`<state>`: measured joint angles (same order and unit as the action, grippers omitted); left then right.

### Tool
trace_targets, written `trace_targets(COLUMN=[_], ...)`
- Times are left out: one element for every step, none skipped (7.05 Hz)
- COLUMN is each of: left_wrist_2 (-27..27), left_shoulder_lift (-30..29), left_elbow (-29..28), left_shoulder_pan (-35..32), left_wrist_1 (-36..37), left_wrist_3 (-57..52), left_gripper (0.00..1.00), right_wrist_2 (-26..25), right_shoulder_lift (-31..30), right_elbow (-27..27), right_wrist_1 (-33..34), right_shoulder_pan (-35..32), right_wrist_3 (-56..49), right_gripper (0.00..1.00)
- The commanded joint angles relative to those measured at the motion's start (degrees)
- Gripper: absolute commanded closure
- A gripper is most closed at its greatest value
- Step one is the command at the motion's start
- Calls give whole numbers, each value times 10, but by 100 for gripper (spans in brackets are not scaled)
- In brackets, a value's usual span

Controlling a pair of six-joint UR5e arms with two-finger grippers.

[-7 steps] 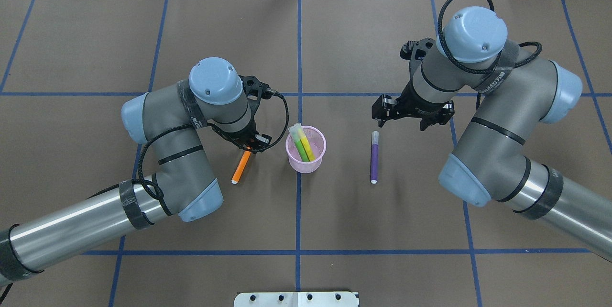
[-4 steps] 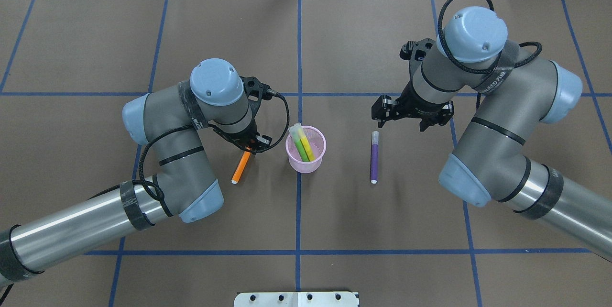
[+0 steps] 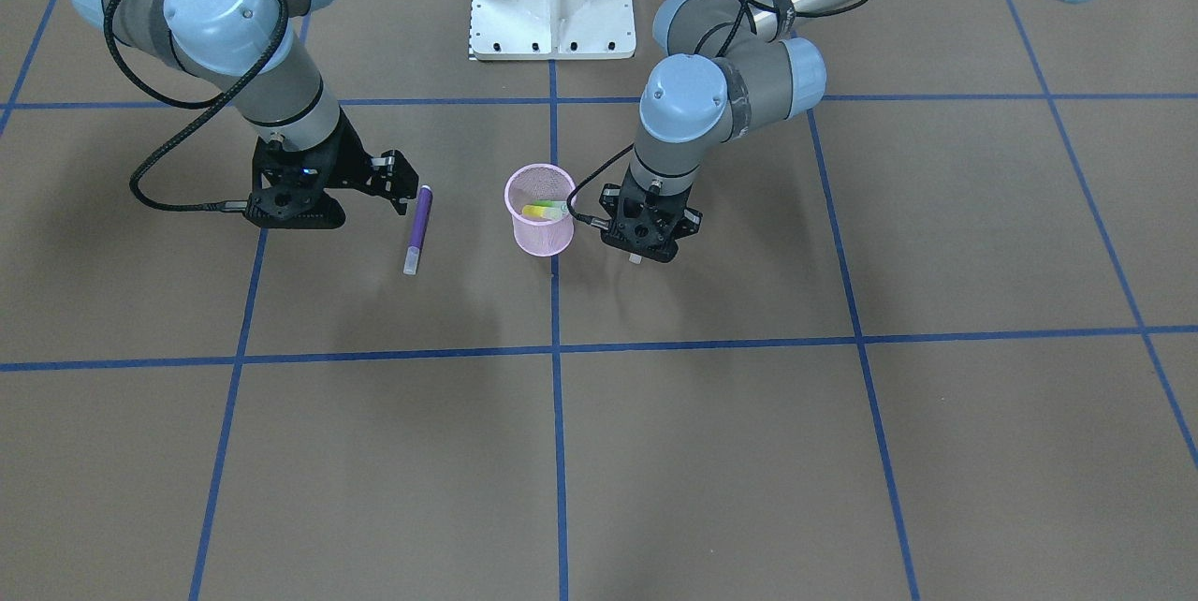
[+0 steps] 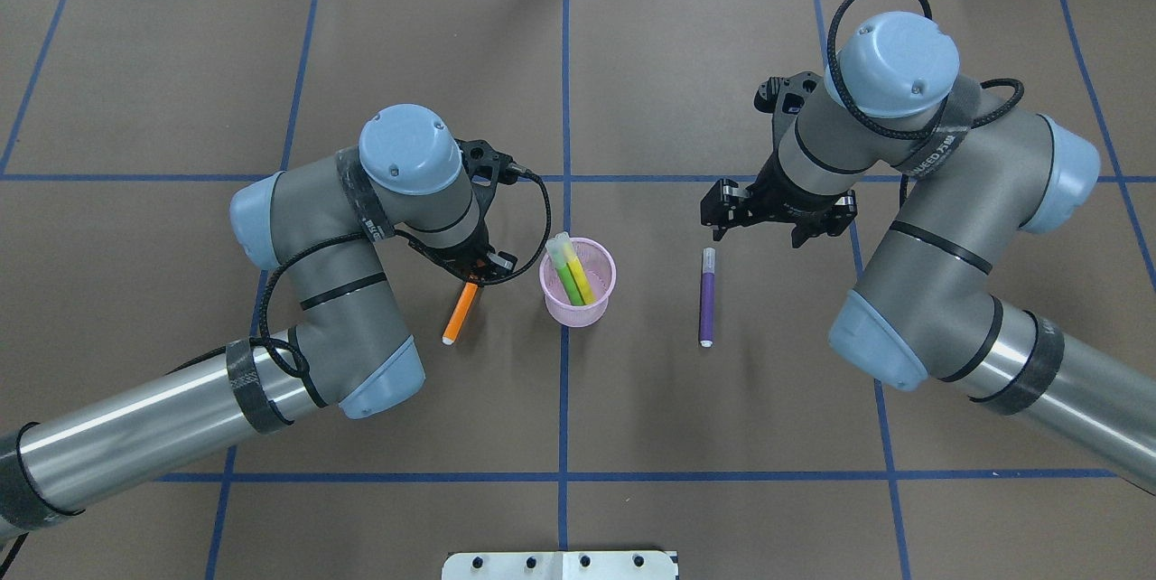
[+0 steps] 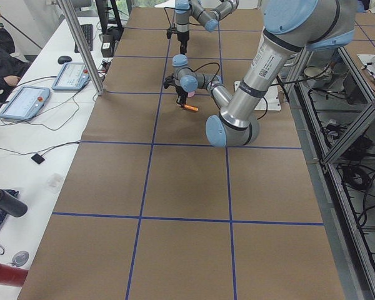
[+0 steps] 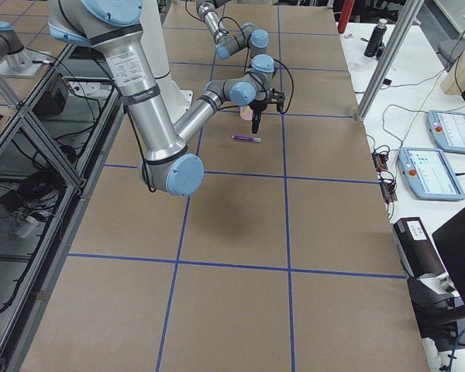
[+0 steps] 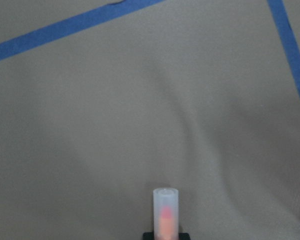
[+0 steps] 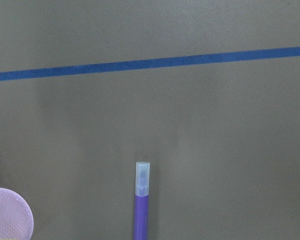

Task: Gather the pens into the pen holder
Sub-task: 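Close left gripper on the orange pen while right closes on purple pen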

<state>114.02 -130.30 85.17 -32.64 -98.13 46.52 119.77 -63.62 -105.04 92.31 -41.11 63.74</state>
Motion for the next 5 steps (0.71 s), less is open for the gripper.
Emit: trace_targets(left_wrist_2=[3, 5, 36, 57, 66], left_shoulder_lift=[-1, 0, -3, -5, -6], left_elbow=[16, 49, 70, 93, 104], left_shoulder_pan=[-29, -53, -81, -104, -118], left_wrist_1=[1, 8, 46, 60, 62], left_wrist_3=[0, -1, -3, -8, -8], left_gripper=[100, 100, 100, 100, 100], right_wrist_2=[-2, -3, -8, -12, -36], right_shoulder_lift=[3, 19, 37, 40, 39], right_elbow=[2, 28, 56, 64, 77], right_wrist_1=[0, -1, -3, -4, -8], right_shoulder_pan=[4, 8, 22, 27, 39], right_wrist_3=[-1, -5, -7, -9, -12], right_gripper=[0, 0, 0, 1, 0])
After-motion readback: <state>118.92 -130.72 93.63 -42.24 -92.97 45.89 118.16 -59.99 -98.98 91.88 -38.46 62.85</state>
